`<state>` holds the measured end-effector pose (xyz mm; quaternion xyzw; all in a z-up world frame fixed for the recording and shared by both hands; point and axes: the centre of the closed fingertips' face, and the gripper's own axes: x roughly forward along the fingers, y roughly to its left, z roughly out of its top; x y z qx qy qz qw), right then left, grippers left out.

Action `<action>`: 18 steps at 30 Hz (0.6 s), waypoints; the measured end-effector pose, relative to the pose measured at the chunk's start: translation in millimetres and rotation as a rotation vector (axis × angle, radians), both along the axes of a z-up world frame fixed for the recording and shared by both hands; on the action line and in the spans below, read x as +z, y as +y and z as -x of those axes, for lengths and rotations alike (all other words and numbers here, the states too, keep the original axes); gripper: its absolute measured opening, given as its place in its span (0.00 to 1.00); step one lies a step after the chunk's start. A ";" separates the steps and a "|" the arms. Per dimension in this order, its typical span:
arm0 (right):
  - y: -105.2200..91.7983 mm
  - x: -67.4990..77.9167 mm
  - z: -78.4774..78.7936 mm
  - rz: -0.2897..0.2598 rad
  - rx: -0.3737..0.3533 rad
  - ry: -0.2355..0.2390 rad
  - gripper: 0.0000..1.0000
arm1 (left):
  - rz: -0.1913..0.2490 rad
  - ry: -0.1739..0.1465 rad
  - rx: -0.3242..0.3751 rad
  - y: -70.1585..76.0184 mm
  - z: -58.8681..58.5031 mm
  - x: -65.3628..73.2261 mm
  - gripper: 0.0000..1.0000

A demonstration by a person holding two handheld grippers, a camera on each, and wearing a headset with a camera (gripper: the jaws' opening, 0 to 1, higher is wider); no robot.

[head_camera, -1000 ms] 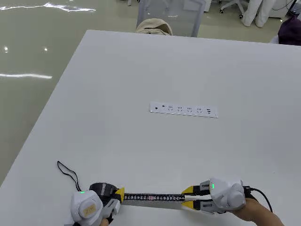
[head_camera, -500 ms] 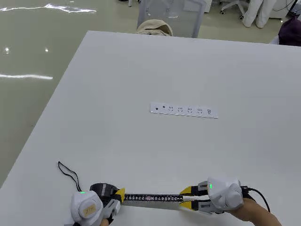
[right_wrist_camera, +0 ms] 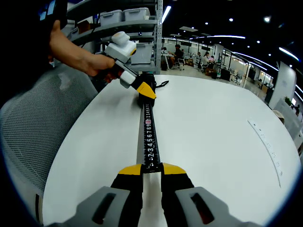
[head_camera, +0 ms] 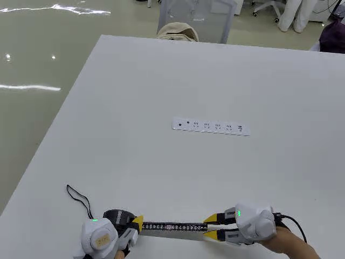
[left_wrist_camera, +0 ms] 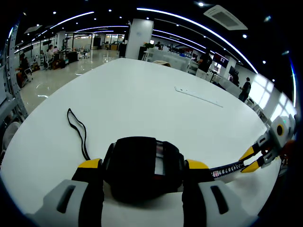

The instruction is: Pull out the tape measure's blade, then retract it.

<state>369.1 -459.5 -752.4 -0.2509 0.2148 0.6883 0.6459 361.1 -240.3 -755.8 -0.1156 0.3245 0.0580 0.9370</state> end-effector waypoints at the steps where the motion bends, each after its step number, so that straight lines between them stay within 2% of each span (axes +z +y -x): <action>1: 0.8 0.4 0.2 -0.001 0.000 0.001 0.12 | 0.001 0.000 0.000 0.3 -0.2 -0.4 0.64; 18: 10.0 0.8 0.6 -0.008 0.008 0.003 0.12 | 0.011 0.001 0.000 0.6 0.2 0.3 0.64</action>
